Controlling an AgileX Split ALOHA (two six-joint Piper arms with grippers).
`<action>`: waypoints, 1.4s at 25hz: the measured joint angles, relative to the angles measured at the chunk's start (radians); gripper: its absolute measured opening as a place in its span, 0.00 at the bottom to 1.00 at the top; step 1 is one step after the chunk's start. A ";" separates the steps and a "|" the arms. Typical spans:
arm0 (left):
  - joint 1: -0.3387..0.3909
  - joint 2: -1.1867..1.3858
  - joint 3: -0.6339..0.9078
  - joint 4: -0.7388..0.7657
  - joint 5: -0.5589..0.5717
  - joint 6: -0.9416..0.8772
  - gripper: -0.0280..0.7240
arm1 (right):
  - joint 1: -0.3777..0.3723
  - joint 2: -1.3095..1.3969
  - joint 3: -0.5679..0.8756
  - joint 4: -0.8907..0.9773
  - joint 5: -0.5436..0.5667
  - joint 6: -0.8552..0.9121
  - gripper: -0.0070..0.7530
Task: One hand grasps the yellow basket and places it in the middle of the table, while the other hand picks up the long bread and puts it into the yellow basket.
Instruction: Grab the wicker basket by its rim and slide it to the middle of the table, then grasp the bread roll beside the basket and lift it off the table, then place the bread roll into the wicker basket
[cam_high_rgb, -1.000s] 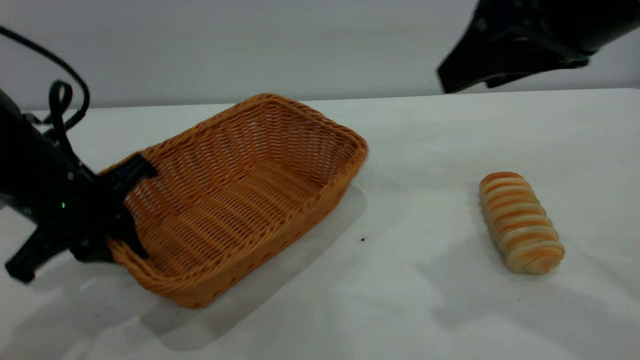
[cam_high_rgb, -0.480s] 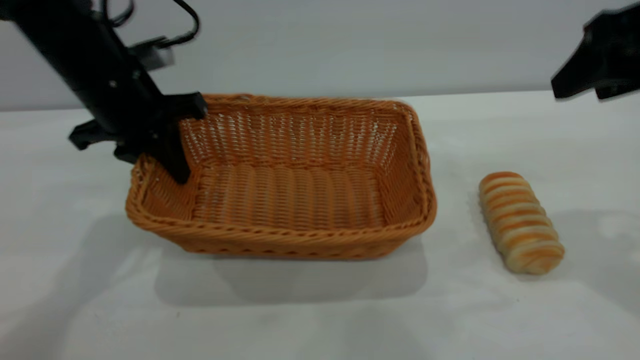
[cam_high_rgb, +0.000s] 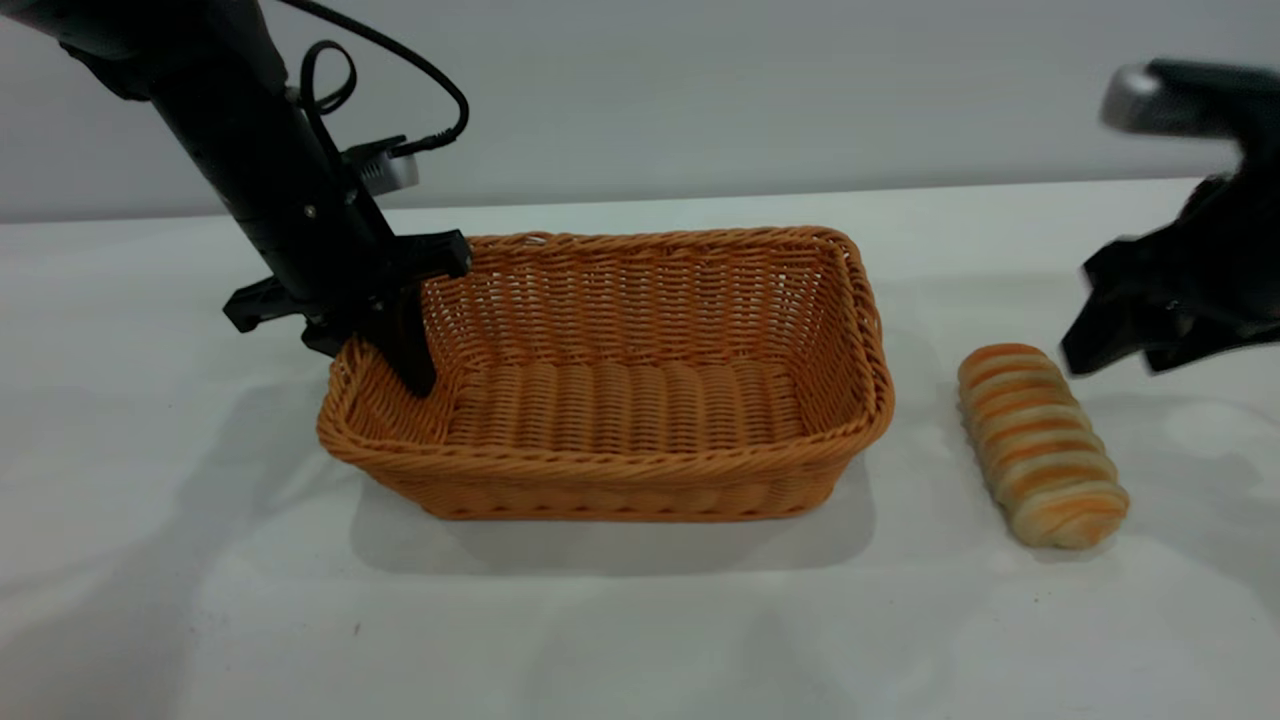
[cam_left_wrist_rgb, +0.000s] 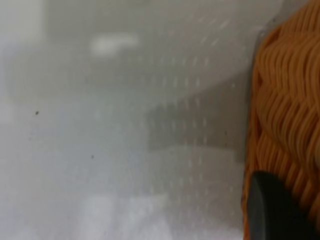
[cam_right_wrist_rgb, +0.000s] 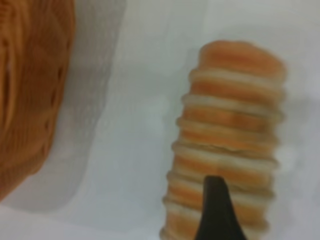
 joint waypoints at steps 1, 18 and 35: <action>0.000 0.002 0.000 0.000 0.001 0.005 0.25 | 0.005 0.029 -0.017 0.000 0.002 -0.001 0.74; -0.001 -0.468 0.001 0.156 0.238 0.010 0.85 | 0.015 0.230 -0.158 -0.013 0.084 -0.007 0.11; -0.001 -0.986 0.028 0.319 0.429 -0.014 0.80 | 0.360 -0.014 -0.265 -0.101 0.141 0.182 0.11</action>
